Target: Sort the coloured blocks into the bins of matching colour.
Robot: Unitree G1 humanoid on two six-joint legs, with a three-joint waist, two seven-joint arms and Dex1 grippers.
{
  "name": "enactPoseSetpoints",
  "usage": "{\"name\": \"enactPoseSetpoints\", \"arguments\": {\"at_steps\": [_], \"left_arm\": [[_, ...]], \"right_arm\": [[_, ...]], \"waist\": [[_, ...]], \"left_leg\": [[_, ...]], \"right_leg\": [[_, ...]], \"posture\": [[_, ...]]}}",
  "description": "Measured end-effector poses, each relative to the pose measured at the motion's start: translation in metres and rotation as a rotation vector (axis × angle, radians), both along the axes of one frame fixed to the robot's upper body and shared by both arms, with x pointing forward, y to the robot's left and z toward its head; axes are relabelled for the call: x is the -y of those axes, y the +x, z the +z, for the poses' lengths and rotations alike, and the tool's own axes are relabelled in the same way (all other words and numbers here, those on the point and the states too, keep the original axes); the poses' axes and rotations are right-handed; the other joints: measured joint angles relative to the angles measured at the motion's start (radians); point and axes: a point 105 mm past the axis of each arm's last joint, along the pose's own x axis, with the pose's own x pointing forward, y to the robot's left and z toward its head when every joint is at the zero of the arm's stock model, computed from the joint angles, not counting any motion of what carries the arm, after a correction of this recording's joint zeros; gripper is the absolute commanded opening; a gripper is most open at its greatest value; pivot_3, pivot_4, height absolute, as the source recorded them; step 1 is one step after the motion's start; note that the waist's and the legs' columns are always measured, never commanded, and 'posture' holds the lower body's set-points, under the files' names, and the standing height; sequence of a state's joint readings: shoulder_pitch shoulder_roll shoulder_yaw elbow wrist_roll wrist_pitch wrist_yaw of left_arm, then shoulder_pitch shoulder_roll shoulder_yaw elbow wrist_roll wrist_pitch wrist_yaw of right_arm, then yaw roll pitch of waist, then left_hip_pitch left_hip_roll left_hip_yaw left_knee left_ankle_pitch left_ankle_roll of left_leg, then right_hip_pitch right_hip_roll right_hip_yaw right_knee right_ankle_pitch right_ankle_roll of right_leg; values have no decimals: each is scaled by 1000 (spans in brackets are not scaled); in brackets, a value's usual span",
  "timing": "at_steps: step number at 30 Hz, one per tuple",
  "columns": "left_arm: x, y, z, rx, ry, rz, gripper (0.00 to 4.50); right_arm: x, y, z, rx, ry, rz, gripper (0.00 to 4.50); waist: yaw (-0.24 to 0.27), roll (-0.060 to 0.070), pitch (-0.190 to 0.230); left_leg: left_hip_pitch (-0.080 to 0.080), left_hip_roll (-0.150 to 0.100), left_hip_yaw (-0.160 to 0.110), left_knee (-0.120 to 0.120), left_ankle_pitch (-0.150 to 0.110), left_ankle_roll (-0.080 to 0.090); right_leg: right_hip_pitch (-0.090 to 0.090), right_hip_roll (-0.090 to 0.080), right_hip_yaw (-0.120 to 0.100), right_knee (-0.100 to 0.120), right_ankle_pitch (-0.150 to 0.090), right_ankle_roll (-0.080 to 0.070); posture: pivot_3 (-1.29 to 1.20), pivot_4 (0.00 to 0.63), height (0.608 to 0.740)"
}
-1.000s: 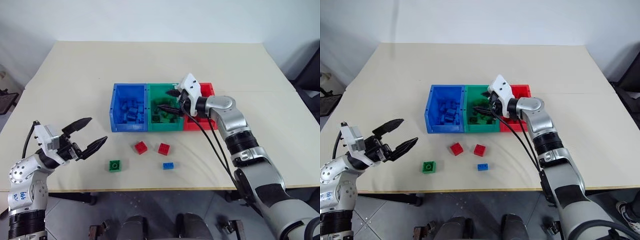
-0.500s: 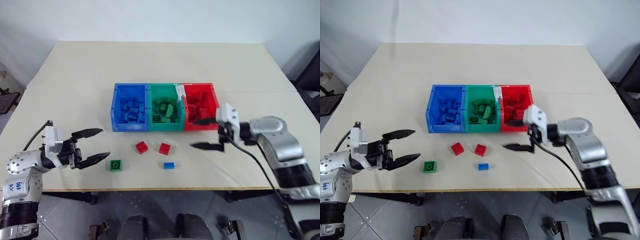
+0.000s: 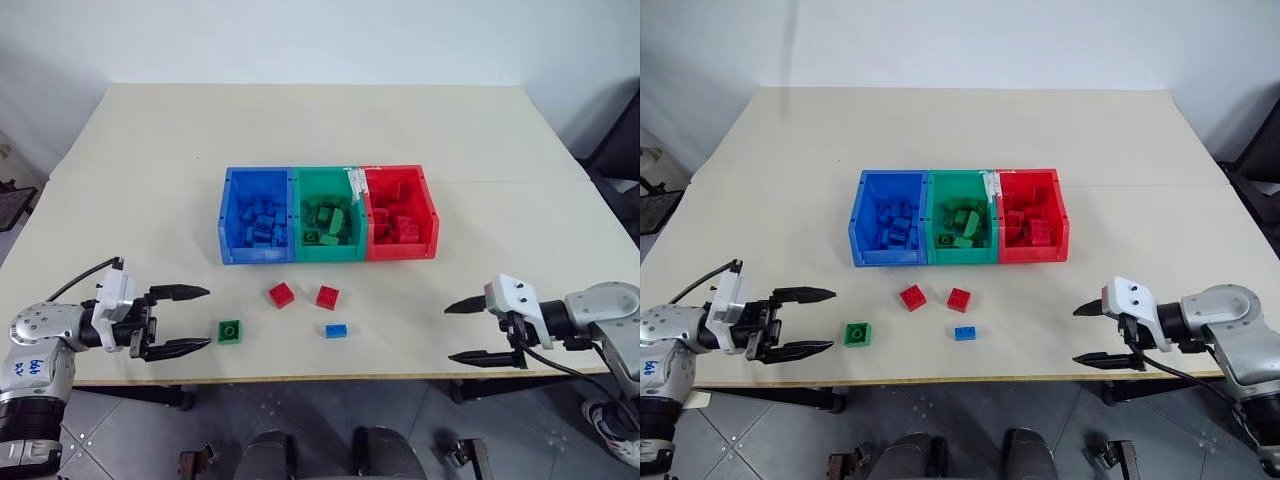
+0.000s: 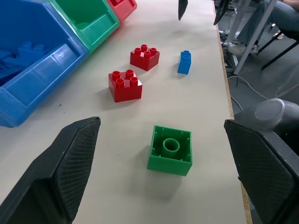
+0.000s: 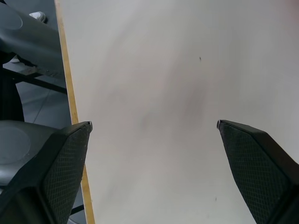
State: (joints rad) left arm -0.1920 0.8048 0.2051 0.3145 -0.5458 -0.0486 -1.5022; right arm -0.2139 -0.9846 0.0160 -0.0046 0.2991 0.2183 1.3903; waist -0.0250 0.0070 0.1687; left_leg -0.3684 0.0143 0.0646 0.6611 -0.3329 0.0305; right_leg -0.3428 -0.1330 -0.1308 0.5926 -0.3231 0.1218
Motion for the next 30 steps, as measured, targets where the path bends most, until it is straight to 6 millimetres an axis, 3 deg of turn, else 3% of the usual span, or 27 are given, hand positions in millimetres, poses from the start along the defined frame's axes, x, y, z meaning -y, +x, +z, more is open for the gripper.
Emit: {"name": "enactPoseSetpoints", "arguments": {"at_steps": [5,8,16,17,19,23,26,30], "left_arm": [[1,-3,-1,0,0,-7,4500],[2,-10,-4,-12,-1,-14,4500],[7,-31,-10,-41,-13,-39,4500],[7,-36,-11,-45,-18,-37,4500],[6,-38,-11,-43,-21,-29,4500],[1,-40,-10,-35,-19,7,4500],[0,-38,-9,-27,-21,20,4500],[2,-37,-7,-13,-24,28,4500]], "right_arm": [[-21,6,6,36,37,40,4487],[-44,11,5,38,70,67,4487],[-96,21,-4,57,103,136,4487],[-110,22,-5,62,117,160,4487],[-129,20,-9,53,137,200,4487],[-148,15,-23,14,138,240,4487],[-157,17,-24,10,146,250,3886],[-162,21,-25,29,154,246,2522]], "waist": [[0,0,0],[-1,0,0],[-1,0,0],[-2,0,0],[-3,0,0],[1,0,0],[-3,-2,-1],[-4,-2,-1]], "left_leg": [[0,0,-1,0,0,0],[0,0,-1,0,0,0],[0,0,-3,0,0,0],[-1,0,-3,0,0,0],[-1,0,-3,0,0,-1],[-1,-1,-4,0,0,0],[0,-1,-3,1,0,0],[0,0,-3,0,-1,-1]], "right_leg": [[0,0,0,0,0,0],[0,-1,0,0,0,0],[0,-1,0,0,0,0],[0,-1,0,0,0,0],[-1,-1,0,1,0,0],[0,-1,0,2,0,0],[0,-1,0,2,0,0],[-1,0,0,4,0,0]], "posture": [[0,150,740],[0,150,740],[0,150,740],[0,150,740],[0,150,740],[0,150,740],[0,150,740],[0,150,740]]}}
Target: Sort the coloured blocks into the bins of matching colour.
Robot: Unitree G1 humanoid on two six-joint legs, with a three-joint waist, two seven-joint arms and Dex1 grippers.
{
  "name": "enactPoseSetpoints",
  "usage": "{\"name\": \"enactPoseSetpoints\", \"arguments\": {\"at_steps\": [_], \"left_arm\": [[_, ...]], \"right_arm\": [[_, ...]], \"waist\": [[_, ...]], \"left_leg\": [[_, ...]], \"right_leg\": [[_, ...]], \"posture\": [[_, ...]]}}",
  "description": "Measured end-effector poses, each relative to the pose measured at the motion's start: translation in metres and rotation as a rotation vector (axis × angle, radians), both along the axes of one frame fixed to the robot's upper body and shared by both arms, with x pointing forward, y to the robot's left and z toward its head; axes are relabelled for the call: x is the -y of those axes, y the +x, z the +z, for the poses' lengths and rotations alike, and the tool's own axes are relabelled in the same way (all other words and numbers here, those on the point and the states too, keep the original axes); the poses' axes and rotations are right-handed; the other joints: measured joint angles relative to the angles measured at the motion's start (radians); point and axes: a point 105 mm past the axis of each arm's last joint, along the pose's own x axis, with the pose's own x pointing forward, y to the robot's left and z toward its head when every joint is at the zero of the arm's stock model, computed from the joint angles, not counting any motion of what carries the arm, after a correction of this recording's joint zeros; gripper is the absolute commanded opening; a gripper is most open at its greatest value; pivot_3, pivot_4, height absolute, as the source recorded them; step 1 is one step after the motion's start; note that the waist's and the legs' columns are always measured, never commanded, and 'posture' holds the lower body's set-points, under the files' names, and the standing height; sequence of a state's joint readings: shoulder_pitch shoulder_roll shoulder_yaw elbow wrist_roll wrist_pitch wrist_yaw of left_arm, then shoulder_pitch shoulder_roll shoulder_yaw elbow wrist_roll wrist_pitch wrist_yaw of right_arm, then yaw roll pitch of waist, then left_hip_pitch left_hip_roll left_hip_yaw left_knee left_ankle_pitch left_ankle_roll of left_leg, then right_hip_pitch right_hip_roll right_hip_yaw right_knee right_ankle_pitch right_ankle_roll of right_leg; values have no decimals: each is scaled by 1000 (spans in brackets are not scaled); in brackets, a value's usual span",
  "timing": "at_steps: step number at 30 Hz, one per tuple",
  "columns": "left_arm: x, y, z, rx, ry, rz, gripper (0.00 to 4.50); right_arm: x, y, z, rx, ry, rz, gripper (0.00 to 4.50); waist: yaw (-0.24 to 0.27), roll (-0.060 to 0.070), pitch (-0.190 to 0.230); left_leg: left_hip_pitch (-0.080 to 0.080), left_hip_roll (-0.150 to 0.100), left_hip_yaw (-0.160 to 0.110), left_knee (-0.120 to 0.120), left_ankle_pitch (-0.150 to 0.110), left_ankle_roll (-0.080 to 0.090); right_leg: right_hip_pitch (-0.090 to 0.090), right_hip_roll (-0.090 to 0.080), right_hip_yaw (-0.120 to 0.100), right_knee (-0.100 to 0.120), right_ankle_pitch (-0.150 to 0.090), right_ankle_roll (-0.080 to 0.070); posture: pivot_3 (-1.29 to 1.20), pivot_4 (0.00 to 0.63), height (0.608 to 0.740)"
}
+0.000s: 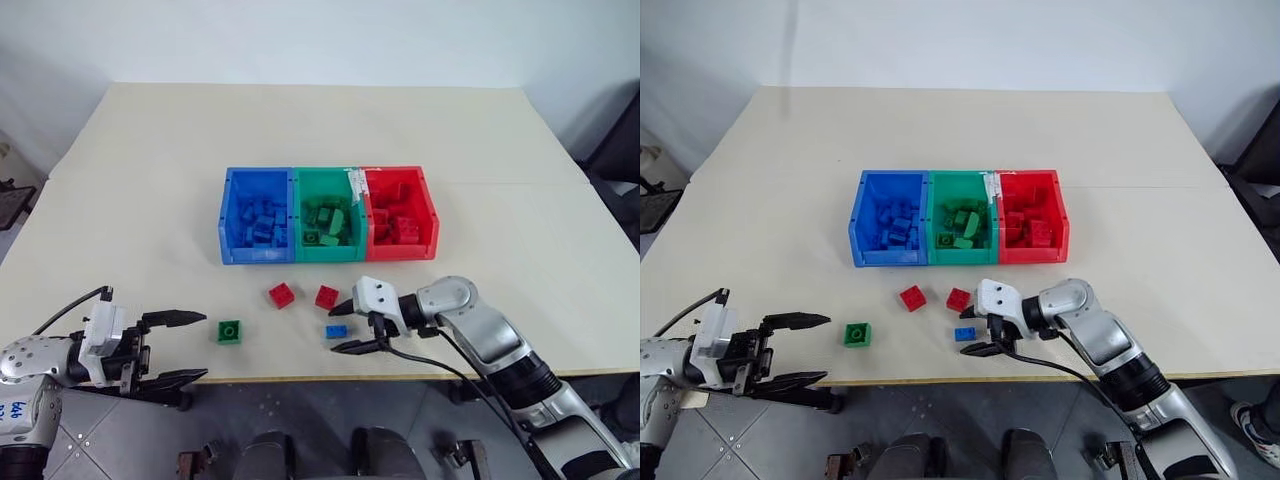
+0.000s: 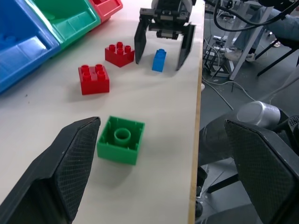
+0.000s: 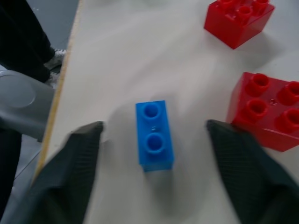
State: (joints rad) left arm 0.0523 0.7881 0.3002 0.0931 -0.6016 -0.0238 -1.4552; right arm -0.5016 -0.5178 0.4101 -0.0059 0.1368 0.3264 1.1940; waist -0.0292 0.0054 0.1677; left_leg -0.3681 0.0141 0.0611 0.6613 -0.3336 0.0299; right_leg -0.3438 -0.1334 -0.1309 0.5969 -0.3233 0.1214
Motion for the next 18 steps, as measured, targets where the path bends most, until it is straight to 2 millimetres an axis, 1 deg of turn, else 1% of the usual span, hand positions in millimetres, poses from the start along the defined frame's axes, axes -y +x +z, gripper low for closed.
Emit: {"name": "enactPoseSetpoints", "arguments": {"at_steps": [6,8,10,11,13,16,18], "left_arm": [[-2,3,2,10,-2,30,4500],[-3,4,3,14,-4,53,4500],[-6,7,5,25,-11,90,4500],[-9,10,7,37,-19,119,4500],[-11,16,10,49,-42,183,4500],[-12,23,15,61,-67,247,4500],[-11,24,20,89,-90,257,4500]], "right_arm": [[0,1,0,4,13,1,468],[3,0,1,-15,19,10,487],[8,1,12,-23,46,6,487],[10,5,21,-11,64,0,487],[8,16,47,40,102,-13,487],[-5,30,91,124,204,-14,487],[-18,37,109,153,257,-3,487]], "waist": [[0,0,0],[2,0,0],[3,1,1],[2,1,1],[1,1,1],[-5,1,1],[-5,1,1]], "left_leg": [[0,0,0,0,0,0],[0,0,0,0,0,0],[-1,-1,0,0,0,1],[-1,-1,0,0,0,1],[0,0,0,0,0,0],[0,1,0,-1,0,-1],[0,1,0,-1,0,-1]], "right_leg": [[0,0,0,0,0,0],[0,0,0,0,0,0],[0,-1,0,-1,0,0],[0,-1,0,-1,0,0],[0,0,0,-1,0,0],[-1,1,0,1,0,0],[-4,0,0,7,0,0]], "posture": [[0,150,740],[0,150,740],[0,150,740],[0,150,740],[0,150,740],[0,150,740],[0,150,740]]}}
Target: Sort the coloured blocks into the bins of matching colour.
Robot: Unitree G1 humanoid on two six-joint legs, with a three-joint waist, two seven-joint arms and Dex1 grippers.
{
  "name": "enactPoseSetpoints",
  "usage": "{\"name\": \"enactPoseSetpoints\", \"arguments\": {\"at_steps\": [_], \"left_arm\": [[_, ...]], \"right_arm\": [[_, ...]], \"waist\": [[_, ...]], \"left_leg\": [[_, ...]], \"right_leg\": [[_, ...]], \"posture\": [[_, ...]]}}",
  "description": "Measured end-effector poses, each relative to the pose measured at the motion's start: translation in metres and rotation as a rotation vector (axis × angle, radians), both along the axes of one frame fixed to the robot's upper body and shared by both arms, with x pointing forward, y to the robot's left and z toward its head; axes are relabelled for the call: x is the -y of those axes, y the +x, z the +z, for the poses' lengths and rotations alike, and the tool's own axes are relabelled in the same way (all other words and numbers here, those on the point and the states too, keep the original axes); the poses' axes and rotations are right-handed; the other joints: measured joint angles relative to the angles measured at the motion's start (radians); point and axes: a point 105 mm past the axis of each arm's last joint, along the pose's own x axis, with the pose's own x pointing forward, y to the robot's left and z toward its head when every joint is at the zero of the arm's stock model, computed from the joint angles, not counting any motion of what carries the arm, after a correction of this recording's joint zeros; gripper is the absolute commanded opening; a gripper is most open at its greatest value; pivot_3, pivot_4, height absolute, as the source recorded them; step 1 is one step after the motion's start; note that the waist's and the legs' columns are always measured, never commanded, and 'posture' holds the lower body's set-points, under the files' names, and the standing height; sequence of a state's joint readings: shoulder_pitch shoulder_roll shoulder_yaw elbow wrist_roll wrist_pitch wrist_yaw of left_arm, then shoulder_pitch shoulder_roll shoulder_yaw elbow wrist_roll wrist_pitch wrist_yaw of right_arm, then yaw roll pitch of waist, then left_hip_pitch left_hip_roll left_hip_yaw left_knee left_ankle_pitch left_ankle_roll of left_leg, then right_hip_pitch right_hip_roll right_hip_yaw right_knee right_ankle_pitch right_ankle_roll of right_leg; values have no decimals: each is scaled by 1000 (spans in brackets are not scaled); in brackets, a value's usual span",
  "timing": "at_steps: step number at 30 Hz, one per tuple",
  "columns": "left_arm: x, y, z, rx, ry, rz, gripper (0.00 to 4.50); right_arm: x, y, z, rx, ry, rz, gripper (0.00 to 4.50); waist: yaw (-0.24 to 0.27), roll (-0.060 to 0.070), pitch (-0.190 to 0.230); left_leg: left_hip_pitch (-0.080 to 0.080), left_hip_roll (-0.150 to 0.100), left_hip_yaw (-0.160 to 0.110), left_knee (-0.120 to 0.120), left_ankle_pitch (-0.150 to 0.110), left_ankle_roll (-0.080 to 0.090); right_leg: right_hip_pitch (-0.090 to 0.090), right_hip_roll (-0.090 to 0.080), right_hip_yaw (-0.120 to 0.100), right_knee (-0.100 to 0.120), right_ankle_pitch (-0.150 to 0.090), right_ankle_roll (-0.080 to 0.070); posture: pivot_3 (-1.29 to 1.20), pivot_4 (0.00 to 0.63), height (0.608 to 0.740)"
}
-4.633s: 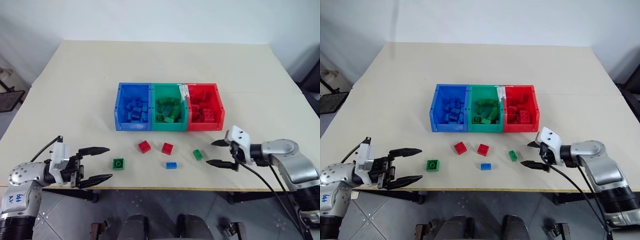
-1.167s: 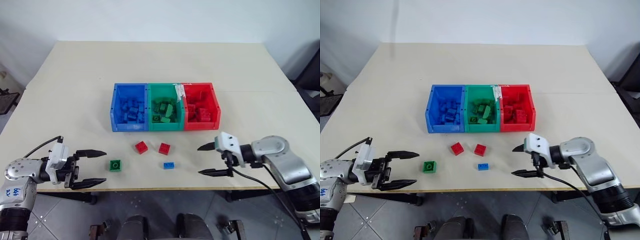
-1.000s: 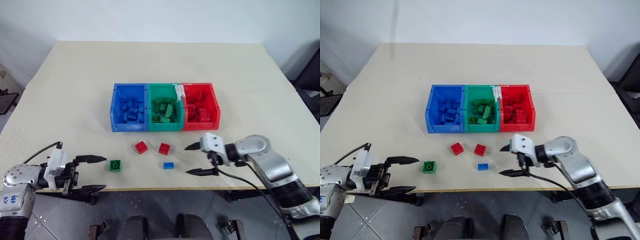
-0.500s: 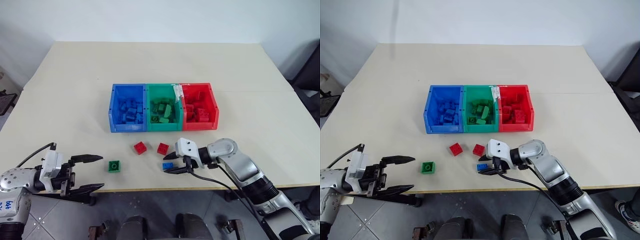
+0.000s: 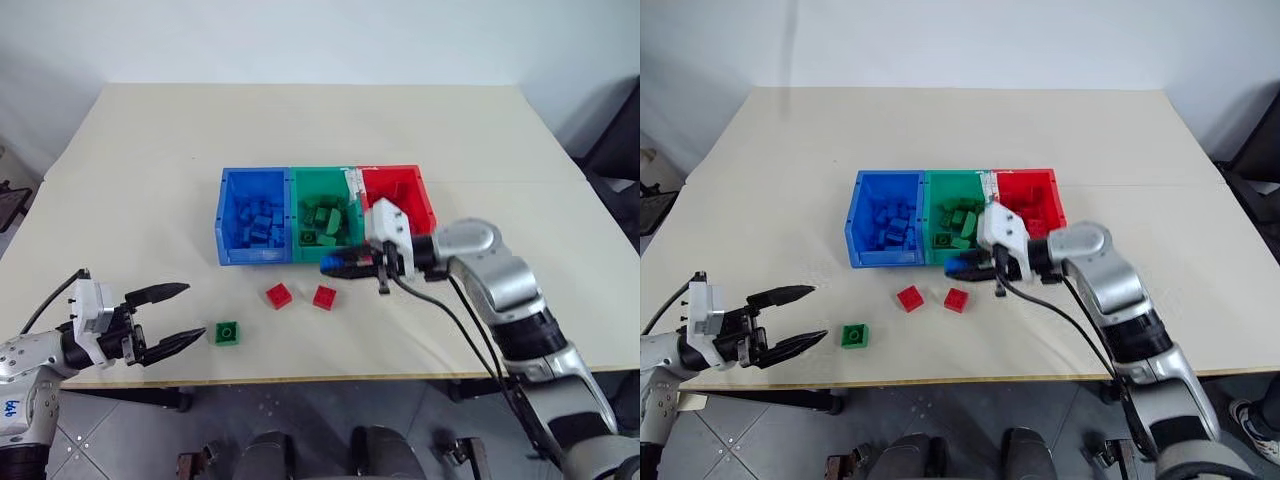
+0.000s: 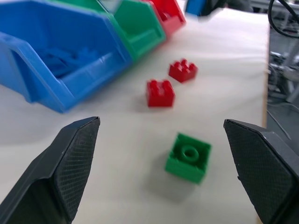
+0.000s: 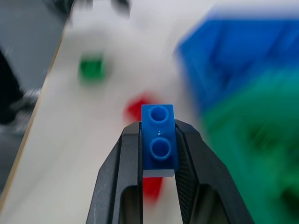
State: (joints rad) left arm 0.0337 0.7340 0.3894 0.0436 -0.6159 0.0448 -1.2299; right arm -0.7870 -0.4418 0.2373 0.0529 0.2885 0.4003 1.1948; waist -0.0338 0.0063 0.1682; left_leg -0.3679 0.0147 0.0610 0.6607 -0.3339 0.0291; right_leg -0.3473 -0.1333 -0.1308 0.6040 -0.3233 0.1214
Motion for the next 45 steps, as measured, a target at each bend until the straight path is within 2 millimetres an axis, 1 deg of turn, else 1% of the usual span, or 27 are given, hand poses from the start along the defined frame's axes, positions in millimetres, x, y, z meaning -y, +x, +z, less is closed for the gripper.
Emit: {"name": "enactPoseSetpoints", "arguments": {"at_steps": [1,3,5,8,10,12,13,17,19,20,21,22,24,26,28,29,31,33,35,38,40,41,45], "left_arm": [[0,0,2,12,-16,9,4500],[-2,1,4,19,-33,41,4500],[-1,2,7,37,-52,59,4500],[-2,4,10,59,-101,99,4500],[-1,5,12,73,-121,110,4500],[1,4,15,85,-124,113,4500],[0,3,15,85,-123,115,4500],[3,0,14,83,-121,116,4500],[3,-1,14,80,-121,123,4500],[3,-2,13,70,-123,130,4500],[3,-2,12,64,-126,133,4500],[3,-2,12,63,-130,135,4500],[3,-2,12,62,-134,135,4500],[4,-1,12,63,-135,128,4500],[7,0,13,64,-136,112,4500],[8,1,13,58,-133,98,4500],[11,0,11,35,-114,57,4500],[12,-2,8,8,-82,12,4500],[12,-3,5,-17,-43,-35,4500],[15,-5,-2,-62,33,-120,4500],[15,-5,-5,-73,47,-138,4500],[15,-4,-6,-73,51,-148,4500],[18,-1,-5,-71,59,-171,4500]], "right_arm": [[-8,4,6,8,29,5,487],[-29,24,15,24,92,-36,487],[-48,37,21,48,133,-61,487],[-71,53,25,54,180,-112,487],[-81,57,27,55,203,-119,487],[-87,59,27,47,218,-121,1207],[-89,60,26,42,227,-118,1484],[-102,57,16,10,231,-98,2853],[-106,57,16,22,236,-109,3588],[-107,60,18,41,239,-140,3929],[-104,65,22,59,258,-177,4282],[-101,69,27,66,286,-211,4469],[-95,75,35,73,327,-263,4469],[-90,77,41,86,345,-276,4469],[-81,74,48,106,360,-259,4469],[-72,68,49,116,373,-223,4469],[-52,57,41,110,363,-166,4469],[-28,48,24,64,313,-141,4469],[-7,38,8,32,244,-118,4469],[40,18,-16,-1,90,-82,4469],[61,11,-25,-21,16,-77,4469],[69,8,-28,-31,-13,-77,4469],[89,-1,-38,-44,-81,-64,4469]], "waist": [[0,0,0],[-6,-1,0],[-10,-1,0],[-9,-1,-1],[-9,-2,-1],[-9,-3,-1],[-10,-3,-2],[-20,-3,-1],[-23,-2,-1],[-24,-2,-1],[-25,-2,-1],[-23,-2,-1],[-22,-2,-1],[-22,-2,-1],[-20,-2,-1],[-18,-2,-1],[-14,-3,-2],[-13,-5,-3],[-11,-3,-2],[-2,-2,-1],[2,-1,-1],[0,-2,-1],[-1,-2,-1]], "left_leg": [[0,0,0,0,0,0],[-1,0,1,1,0,0],[0,-1,1,0,0,0],[-1,-2,0,1,0,0],[-2,-2,-1,1,0,0],[-2,-2,-2,1,0,0],[-1,-2,-1,1,0,0],[-2,-2,-1,1,0,-1],[-1,-1,-1,0,0,-1],[-2,-1,-1,0,0,-1],[-2,-1,-1,0,0,-1],[-2,-1,-2,0,0,-1],[-2,-2,-2,0,0,-1],[-2,-2,-1,0,0,-1],[-2,-2,-2,0,0,-1],[-2,-2,-3,0,0,-1],[-2,-2,-5,0,0,-1],[-3,-3,-4,0,0,0],[-3,-3,-3,-1,0,0],[-3,-2,2,-2,0,0],[-2,-2,5,-2,0,0],[-2,0,6,-2,0,0],[-1,0,8,-3,0,-1]], "right_leg": [[-1,0,0,1,0,0],[-2,0,0,3,0,0],[-5,1,0,9,0,0],[-7,1,0,14,0,0],[-8,1,1,16,0,0],[-8,2,1,16,0,0],[-8,2,2,16,0,0],[-8,2,3,16,0,0],[-9,1,3,16,0,0],[-9,1,4,17,0,0],[-9,1,4,16,0,0],[-9,2,4,17,0,0],[-9,2,5,16,0,0],[-9,2,7,16,0,0],[-9,2,8,16,0,0],[-9,2,9,16,0,0],[-8,2,10,16,0,0],[-8,1,11,14,0,0],[-8,1,11,13,0,0],[-7,2,11,5,0,0],[-7,2,11,3,0,0],[-7,2,11,2,0,0],[-7,2,10,1,0,0]], "posture": [[0,150,740],[0,150,740],[0,150,740],[0,150,740],[0,150,740],[0,150,740],[0,150,740],[0,150,740],[0,150,740],[0,150,740],[0,150,740],[0,150,740],[0,150,740],[0,150,740],[0,150,740],[0,150,740],[0,150,740],[0,150,740],[0,150,740],[0,150,740],[0,150,740],[0,150,740],[0,150,740]]}}
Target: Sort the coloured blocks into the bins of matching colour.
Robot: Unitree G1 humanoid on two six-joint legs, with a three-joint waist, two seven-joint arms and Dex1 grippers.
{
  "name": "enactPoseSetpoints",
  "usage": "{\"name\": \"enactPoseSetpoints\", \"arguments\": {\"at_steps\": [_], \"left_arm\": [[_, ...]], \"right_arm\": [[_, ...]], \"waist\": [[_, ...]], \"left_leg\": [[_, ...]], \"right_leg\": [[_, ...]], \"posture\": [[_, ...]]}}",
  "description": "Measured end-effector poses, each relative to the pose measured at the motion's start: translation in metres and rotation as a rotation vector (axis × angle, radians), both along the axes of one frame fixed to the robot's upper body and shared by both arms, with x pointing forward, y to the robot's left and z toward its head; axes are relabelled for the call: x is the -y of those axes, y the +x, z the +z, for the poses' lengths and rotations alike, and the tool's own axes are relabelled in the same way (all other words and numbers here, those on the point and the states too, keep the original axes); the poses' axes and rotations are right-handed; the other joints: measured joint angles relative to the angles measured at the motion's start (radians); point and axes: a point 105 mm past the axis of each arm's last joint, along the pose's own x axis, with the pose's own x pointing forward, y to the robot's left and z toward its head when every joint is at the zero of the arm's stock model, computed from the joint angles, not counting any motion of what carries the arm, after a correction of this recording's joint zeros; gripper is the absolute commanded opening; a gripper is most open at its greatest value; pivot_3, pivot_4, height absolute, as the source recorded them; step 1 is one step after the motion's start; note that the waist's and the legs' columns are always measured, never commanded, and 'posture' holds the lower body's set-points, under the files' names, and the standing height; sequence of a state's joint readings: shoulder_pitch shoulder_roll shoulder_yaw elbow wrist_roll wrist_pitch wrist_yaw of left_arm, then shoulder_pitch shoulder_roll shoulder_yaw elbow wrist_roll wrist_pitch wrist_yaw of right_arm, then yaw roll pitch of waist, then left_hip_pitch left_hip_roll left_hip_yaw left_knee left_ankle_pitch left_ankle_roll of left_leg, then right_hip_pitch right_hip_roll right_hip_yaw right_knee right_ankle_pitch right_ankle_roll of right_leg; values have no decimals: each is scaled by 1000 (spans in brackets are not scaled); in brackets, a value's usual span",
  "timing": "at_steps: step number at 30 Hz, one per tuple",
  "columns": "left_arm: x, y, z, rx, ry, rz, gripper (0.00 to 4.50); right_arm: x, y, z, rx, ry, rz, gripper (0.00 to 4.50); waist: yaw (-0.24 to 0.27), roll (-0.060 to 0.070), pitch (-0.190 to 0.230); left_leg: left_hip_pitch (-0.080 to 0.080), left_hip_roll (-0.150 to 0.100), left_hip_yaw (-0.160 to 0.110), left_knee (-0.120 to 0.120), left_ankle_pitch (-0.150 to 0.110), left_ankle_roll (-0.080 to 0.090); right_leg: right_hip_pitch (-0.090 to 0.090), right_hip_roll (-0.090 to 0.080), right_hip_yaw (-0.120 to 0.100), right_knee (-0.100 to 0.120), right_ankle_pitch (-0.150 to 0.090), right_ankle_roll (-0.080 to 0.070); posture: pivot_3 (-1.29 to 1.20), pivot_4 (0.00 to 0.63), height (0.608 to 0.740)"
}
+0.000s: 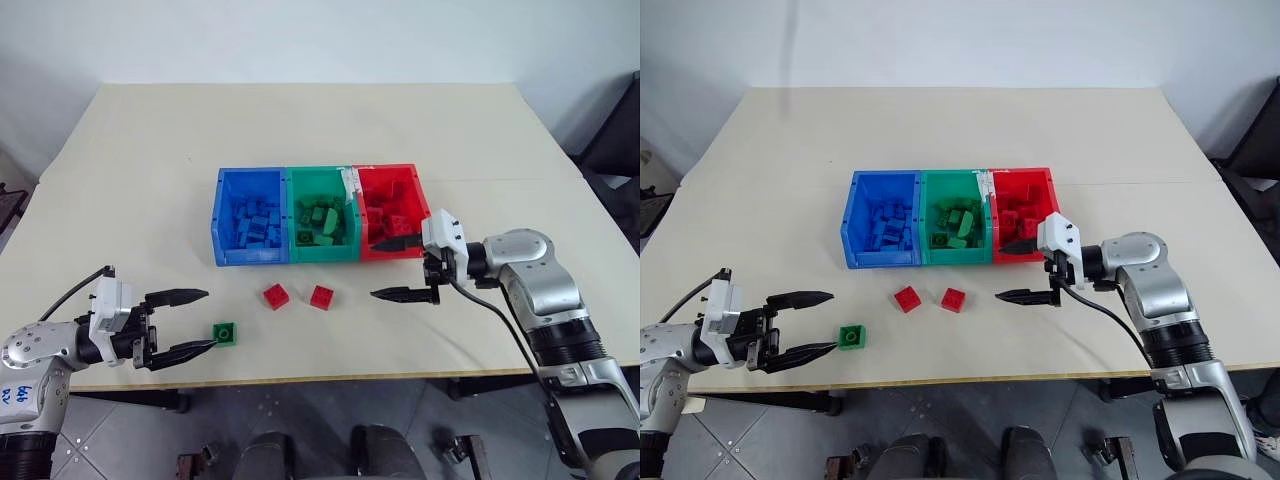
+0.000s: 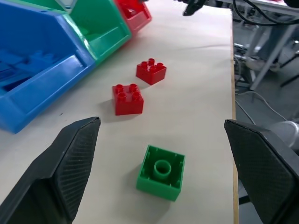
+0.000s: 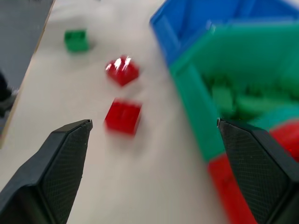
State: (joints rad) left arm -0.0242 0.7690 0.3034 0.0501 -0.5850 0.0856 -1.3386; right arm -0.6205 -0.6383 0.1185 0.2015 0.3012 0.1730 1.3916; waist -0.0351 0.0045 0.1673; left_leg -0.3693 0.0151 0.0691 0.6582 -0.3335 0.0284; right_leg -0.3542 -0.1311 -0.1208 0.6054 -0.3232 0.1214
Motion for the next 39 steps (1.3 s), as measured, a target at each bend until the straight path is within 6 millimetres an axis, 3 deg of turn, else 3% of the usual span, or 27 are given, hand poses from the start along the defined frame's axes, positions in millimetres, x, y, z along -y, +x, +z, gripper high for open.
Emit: {"name": "enactPoseSetpoints", "arguments": {"at_steps": [3,7,14,23,26,34,39], "left_arm": [[0,2,0,-1,2,-13,4500],[-2,5,1,-1,4,-13,4500],[-5,10,3,13,20,-24,4500],[-8,11,-1,2,21,-19,4500],[-9,9,-3,-4,22,-15,4500],[-3,0,-3,6,22,-23,4500],[-10,-11,-6,-2,23,28,4500]], "right_arm": [[42,-11,-14,-64,-99,-66,4469],[66,-15,-12,-56,-143,-118,4469],[69,-15,-11,-47,-143,-136,4469],[54,-16,-7,-26,-127,-131,4469],[38,-16,-10,-29,-93,-110,4469],[-44,-12,-45,-89,-40,-20,4469],[-73,6,-65,-73,-57,-57,4469]], "waist": [[15,0,0],[13,0,0],[8,2,1],[13,2,1],[10,2,1],[6,3,2],[6,1,0]], "left_leg": [[0,-2,-1,1,0,2],[1,-1,-1,2,0,2],[1,0,-1,1,0,2],[1,-1,-4,2,0,2],[1,0,-5,2,0,2],[1,0,-5,2,0,1],[1,-1,-7,3,0,1]], "right_leg": [[1,-2,0,-1,0,0],[7,-2,-3,-10,0,0],[9,-1,-6,-12,0,0],[11,-2,-7,-13,0,0],[11,-2,-8,-12,0,0],[9,-1,-8,-10,0,0],[10,-2,-8,-9,0,0]], "posture": [[0,150,740],[0,150,740],[0,150,740],[0,150,740],[0,150,740],[0,150,740],[0,150,740]]}}
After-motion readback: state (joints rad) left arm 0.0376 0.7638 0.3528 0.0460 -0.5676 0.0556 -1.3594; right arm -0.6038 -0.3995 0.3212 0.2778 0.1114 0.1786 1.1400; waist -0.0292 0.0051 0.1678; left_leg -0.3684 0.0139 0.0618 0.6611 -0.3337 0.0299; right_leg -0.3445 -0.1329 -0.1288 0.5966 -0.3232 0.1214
